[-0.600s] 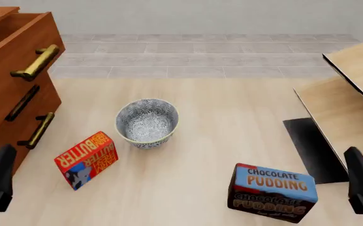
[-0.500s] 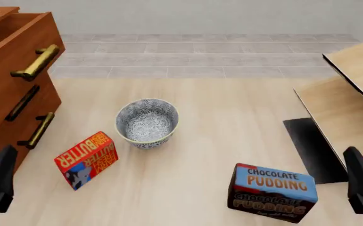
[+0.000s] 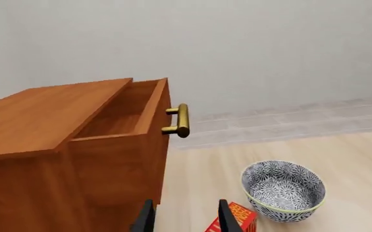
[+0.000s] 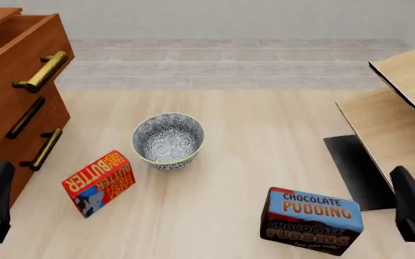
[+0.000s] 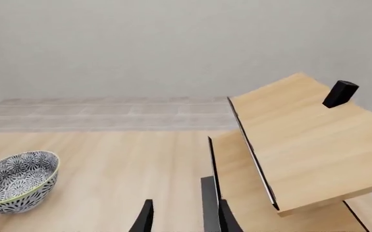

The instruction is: Close the top drawer of the cabinet.

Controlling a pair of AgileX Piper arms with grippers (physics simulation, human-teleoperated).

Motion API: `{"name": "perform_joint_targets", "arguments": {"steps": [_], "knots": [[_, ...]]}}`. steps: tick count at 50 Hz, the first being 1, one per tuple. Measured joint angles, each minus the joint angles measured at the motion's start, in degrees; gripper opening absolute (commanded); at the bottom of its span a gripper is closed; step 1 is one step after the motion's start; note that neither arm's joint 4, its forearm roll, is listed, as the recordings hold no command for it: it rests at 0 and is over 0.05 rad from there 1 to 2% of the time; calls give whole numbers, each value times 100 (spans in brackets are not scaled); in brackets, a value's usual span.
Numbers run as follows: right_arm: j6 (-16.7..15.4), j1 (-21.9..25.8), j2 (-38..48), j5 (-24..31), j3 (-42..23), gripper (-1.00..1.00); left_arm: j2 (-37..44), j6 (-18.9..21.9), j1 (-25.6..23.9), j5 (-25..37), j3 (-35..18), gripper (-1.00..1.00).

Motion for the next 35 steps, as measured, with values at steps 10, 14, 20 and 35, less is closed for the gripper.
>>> {"name": "perform_joint_targets", "arguments": {"steps": [10,14,20,35], "knots": [[48,142,64,30,14,100,-7,729,-283,-353,-140,100],[47,187,75,49,19,100,-9,1016,-405,-521,-143,100],[33,234,103,50,24,100,-10,1484,-560,-749,-119,100],[19,267,57,126,30,100,-4,2476,-862,-1230,-28,100]]}}
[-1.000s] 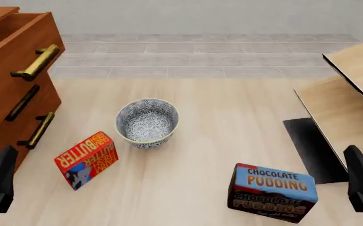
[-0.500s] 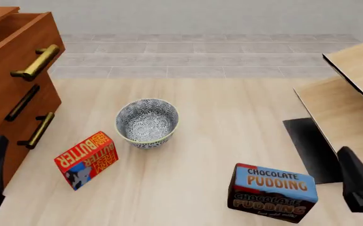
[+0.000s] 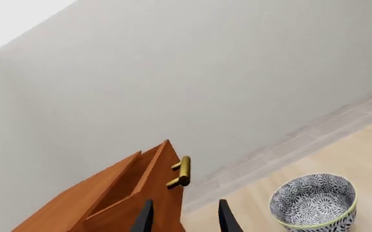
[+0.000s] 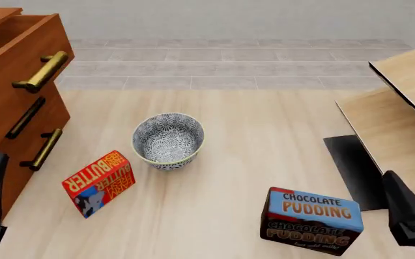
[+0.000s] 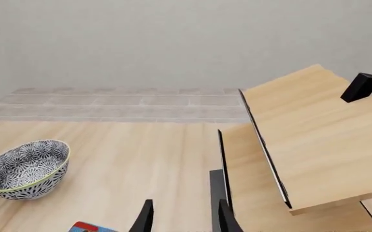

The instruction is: Close the top drawer of the cabinet.

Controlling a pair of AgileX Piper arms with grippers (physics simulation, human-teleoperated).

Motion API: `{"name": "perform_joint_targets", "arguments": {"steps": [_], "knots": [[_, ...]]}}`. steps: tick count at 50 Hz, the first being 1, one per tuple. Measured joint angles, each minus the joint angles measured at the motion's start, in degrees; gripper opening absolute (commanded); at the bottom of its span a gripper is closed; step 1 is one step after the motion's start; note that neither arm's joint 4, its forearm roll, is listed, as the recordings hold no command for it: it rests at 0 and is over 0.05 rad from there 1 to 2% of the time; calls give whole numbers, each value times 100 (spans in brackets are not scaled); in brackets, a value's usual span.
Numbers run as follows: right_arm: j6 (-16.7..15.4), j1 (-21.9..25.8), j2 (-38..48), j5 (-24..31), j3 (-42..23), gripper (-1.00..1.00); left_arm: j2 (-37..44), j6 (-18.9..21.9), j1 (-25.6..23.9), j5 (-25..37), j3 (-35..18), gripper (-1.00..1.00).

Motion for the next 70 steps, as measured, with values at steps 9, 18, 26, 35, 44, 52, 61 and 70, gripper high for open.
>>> {"name": "perform_joint_targets", "arguments": {"steps": [9,18,26,35,44,52,61,70], "knots": [[-12,-19,-21,54,2,100,159,466,-76,-332,-13,100],[-21,-35,-50,95,2,100,475,818,-179,-788,-14,100],[-12,-70,-71,118,2,100,828,1051,-258,-1205,-44,100],[6,-105,-78,124,3,100,1314,1313,-376,-1728,-81,100],[10,-139,-121,177,2,100,1845,1610,-539,-2308,-119,100],[13,-157,-143,214,1,100,2328,1834,-642,-2823,-154,100],[0,-161,-189,261,2,100,2966,2199,-769,-3539,-209,100],[-7,-159,-217,282,2,100,3717,2613,-875,-4301,-270,100]]}}
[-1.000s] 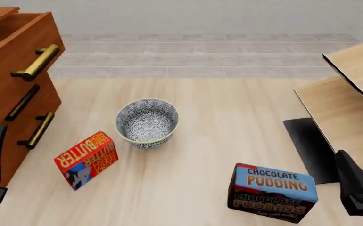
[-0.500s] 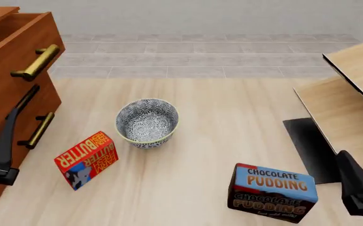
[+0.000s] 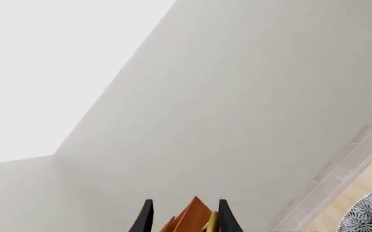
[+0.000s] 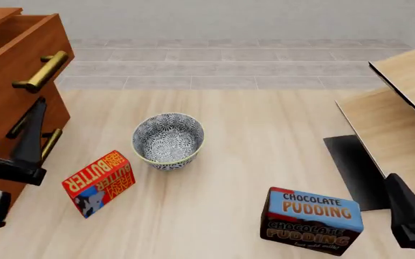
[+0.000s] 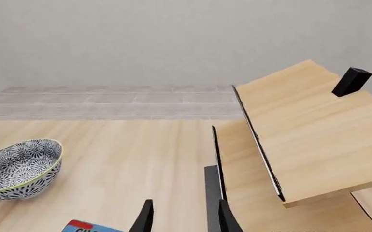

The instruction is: Close the top drawer of the cabinet.

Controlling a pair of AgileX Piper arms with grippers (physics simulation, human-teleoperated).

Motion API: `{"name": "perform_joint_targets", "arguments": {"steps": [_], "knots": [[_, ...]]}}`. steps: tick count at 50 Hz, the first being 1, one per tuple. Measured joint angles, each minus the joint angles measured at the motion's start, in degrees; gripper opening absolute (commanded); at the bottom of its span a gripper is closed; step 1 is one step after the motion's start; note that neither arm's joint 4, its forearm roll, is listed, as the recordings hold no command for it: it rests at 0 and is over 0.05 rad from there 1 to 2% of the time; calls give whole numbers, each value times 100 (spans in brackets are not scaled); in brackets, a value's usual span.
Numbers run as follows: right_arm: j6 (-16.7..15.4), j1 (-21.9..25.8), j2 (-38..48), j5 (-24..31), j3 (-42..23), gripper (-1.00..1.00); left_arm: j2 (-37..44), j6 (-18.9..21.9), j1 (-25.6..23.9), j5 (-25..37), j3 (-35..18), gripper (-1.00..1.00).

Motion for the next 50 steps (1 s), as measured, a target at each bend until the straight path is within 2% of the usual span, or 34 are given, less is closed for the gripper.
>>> {"name": "perform_joint_targets", "arguments": {"steps": [8,17,31,50], "knots": [[0,19,-33,31,0,100,753,360,4,-644,-47,100],[7,32,-47,40,0,100,1328,663,154,-1009,-145,100],[18,55,-73,51,0,100,1863,960,474,-1203,-349,100],[30,153,-116,79,-2,100,2457,1391,629,-1259,-566,100]]}}
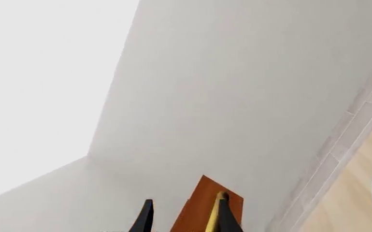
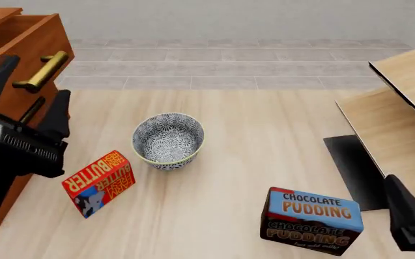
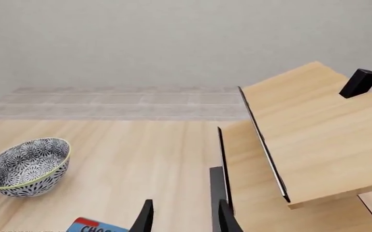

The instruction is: Close the top drawer of the cabinet.

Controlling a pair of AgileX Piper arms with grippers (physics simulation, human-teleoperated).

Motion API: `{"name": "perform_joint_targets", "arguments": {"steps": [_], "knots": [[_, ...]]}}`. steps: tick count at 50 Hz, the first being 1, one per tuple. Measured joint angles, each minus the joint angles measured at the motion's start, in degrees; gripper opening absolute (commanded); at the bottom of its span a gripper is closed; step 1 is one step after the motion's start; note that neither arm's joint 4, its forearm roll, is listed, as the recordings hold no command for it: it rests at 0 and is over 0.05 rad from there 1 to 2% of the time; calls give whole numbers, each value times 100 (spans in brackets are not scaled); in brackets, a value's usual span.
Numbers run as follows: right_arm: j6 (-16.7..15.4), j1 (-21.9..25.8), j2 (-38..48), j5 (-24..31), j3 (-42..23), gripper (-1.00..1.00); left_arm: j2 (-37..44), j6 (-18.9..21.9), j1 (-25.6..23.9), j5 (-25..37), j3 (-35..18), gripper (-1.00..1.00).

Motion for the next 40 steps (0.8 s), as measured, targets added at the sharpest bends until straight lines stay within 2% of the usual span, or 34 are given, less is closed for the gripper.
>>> {"name": "perform_joint_targets", "arguments": {"steps": [37,40], "knots": [[18,252,-16,-33,-14,100,345,174,521,-10,-114,100],[105,269,-16,-2,-36,100,375,199,560,-10,-128,100]]}}
